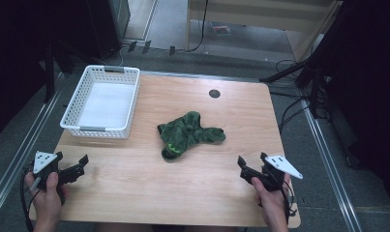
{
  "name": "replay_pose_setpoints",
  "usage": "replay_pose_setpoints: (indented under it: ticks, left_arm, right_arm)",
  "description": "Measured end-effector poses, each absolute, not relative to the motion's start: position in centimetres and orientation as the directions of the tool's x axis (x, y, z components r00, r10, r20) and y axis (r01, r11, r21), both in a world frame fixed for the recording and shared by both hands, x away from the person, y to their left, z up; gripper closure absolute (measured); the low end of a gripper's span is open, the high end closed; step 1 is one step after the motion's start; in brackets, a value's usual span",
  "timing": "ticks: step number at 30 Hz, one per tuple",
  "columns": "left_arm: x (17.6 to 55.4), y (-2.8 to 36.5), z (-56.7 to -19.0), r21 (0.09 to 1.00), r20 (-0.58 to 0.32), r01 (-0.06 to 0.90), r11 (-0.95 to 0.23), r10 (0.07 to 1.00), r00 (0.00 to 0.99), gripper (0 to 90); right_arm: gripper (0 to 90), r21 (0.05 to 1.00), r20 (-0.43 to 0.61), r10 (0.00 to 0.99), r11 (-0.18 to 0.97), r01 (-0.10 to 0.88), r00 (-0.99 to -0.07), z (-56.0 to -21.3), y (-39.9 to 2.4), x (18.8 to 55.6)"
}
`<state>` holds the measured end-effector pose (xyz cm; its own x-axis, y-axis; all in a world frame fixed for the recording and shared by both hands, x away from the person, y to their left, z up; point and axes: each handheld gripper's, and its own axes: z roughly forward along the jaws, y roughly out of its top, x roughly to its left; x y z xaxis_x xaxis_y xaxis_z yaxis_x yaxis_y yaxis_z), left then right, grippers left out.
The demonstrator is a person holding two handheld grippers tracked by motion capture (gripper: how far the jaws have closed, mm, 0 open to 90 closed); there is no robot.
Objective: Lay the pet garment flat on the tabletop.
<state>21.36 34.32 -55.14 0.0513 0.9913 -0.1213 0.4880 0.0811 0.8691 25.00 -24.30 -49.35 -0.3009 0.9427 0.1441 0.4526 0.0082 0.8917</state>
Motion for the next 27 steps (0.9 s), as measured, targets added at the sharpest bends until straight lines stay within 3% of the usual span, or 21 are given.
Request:
replay_pose_setpoints:
  ticks: [10,11,18,23,25,26,27]
  left_arm:
    - [21.3,34.4,-55.2,0.871,-0.121,0.485,0.08,0.991,0.054,8.2]
    - [21.3,34.4,-55.2,0.871,-0.123,0.484,0.082,0.991,0.053,8.2]
    - [21.2,34.3,-55.1,0.877,-0.111,0.476,0.072,0.992,0.054,8.2]
    - [20.8,33.3,-54.8,0.894,0.001,0.447,-0.036,0.997,0.08,8.1]
    - [20.6,32.8,-54.6,0.897,0.033,0.436,-0.076,0.994,0.105,8.1]
    - [20.6,32.8,-54.6,0.897,0.033,0.436,-0.076,0.994,0.105,8.1]
    - [20.5,32.2,-54.4,0.895,0.049,0.434,-0.097,0.991,0.121,8.1]
  right_arm:
    - [12.3,0.883,0.107,0.888,0.122,0.453,-0.447,-47.7,-16.3,29.6]
    - [11.3,0.863,0.099,0.877,0.159,0.479,-0.469,-48.1,-14.0,31.4]
    - [10.5,0.784,0.072,0.877,0.245,0.571,-0.475,-50.6,-9.7,35.8]
    - [17.8,0.731,0.065,0.868,0.294,0.616,-0.492,-53.5,-9.2,36.9]
    - [26.9,0.732,0.098,0.855,0.285,0.618,-0.51,-54.1,-9.4,36.8]
    - [26.9,0.732,0.098,0.855,0.285,0.618,-0.51,-54.1,-9.4,36.8]
    - [36.8,0.732,0.116,0.848,0.28,0.621,-0.518,-54.4,-9.5,36.6]
